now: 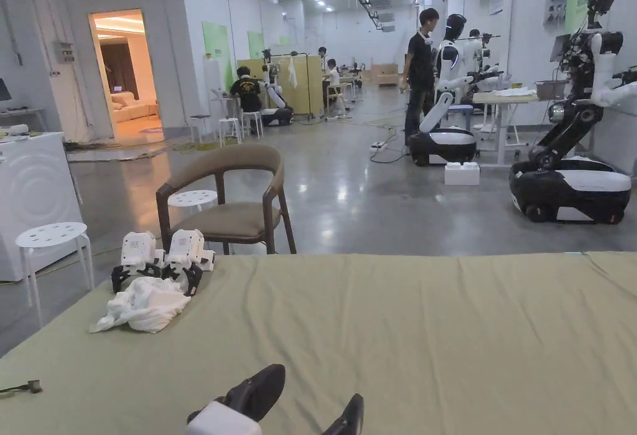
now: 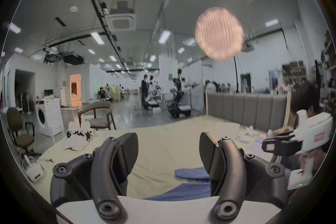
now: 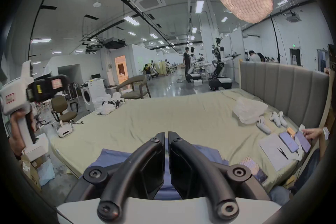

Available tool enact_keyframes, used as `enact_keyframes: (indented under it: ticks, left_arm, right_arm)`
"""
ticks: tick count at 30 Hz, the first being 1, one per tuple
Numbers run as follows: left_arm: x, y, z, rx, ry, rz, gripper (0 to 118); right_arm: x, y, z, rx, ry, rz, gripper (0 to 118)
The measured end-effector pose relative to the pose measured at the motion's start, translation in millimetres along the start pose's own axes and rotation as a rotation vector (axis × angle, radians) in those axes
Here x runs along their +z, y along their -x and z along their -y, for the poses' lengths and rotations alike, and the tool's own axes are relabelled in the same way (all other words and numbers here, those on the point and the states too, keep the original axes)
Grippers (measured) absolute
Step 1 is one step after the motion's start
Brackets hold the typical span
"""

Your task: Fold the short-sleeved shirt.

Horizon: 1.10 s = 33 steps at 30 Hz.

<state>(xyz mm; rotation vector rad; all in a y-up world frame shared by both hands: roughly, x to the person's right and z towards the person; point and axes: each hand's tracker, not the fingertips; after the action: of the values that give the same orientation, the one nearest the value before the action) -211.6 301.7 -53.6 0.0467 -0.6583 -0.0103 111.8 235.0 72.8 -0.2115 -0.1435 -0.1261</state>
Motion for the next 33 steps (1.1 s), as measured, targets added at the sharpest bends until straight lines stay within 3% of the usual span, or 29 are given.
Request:
enact_keyframes:
  ticks: [3,5,9,11,28,33]
  left_arm:
    - [43,7,-8,0.047,-0.026,-0.042,60]
    - [59,6,-10,0.016,-0.038,-0.099,41]
    - [80,7,-10,-0.006,-0.03,-0.18,22]
    - [85,8,-9,-0.008,-0.025,-0.203,0]
    - [69,21,8,0.017,0.054,-0.196,0]
    - [28,59,61,0.148,0.206,-0.186,12]
  right_arm:
    - [4,7,-9,0.022,-0.025,-0.013,2]
    - [8,9,-12,0.025,-0.037,-0.02,2]
    - [17,16,-11,0.087,-0.077,0.006,2]
    - [21,20,-11,0.098,-0.085,0.016,2]
    - [10,15,-4,0.078,-0.043,0.015,2]
    - [2,8,6,0.035,-0.001,-0.004,2]
